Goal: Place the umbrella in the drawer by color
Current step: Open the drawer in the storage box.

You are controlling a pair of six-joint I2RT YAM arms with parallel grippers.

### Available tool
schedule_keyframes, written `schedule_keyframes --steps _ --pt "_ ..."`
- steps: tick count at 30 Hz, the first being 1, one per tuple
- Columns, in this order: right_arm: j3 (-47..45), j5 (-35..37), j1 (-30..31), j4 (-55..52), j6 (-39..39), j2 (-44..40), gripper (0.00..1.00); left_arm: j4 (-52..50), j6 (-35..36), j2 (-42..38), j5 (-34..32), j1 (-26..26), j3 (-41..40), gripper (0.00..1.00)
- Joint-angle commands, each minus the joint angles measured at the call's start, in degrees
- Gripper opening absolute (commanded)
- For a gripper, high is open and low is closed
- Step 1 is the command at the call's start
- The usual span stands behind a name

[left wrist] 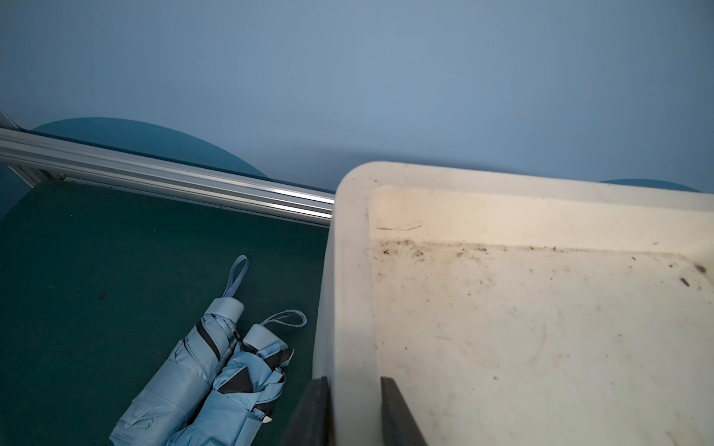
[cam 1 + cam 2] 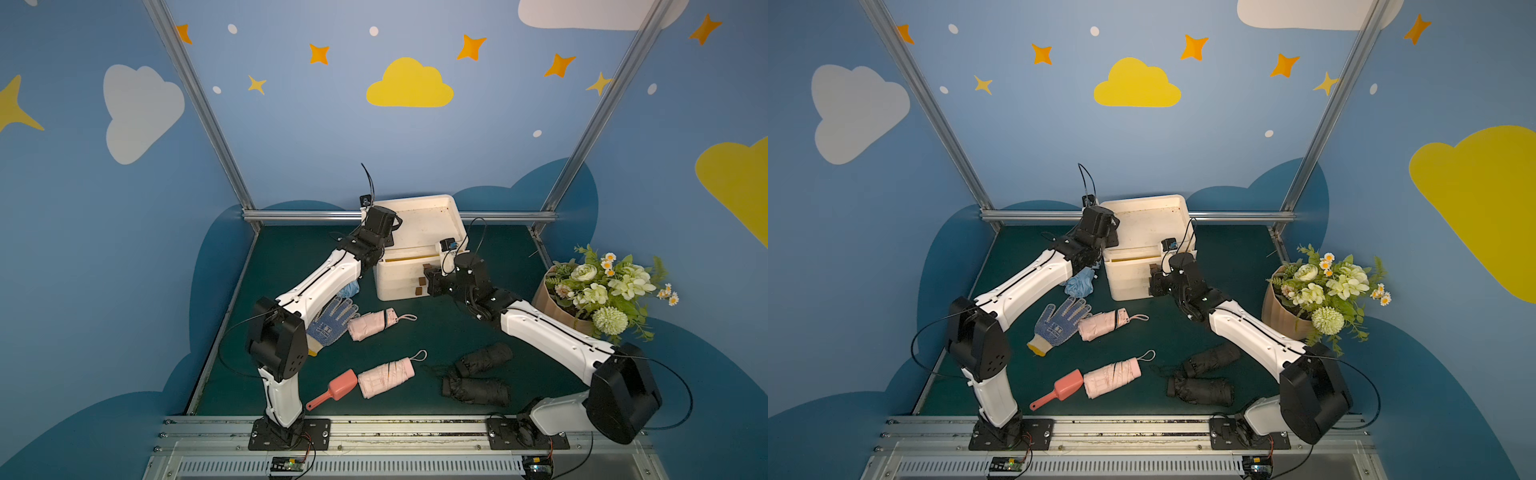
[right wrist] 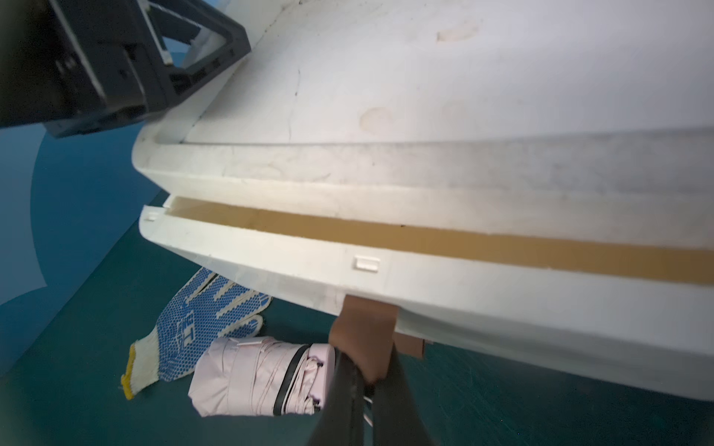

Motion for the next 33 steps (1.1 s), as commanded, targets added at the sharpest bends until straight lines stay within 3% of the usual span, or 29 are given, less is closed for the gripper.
schedule_keyframes --steps 1,9,17,33 --pt "-2.16 -1.70 -0.01 -1.25 0.72 -4.84 0.00 -1.71 -0.27 0.88 -0.20 1.67 0.78 0.25" --pt "-11.25 -3.97 1.28 -4.61 3.62 -13.69 0.00 -1.04 1.18 2.54 -0.68 2.33 2.56 0.25" --pt "-14.49 -3.37 4.39 -9.04 5.31 -20.13 0.00 1.00 1.91 3.91 -0.69 2.67 2.87 0.25" --pt "-9.80 2.64 13.83 -11.87 7.88 -15.60 0.00 2.46 -4.99 6.24 -4.77 2.20 5.12 0.22"
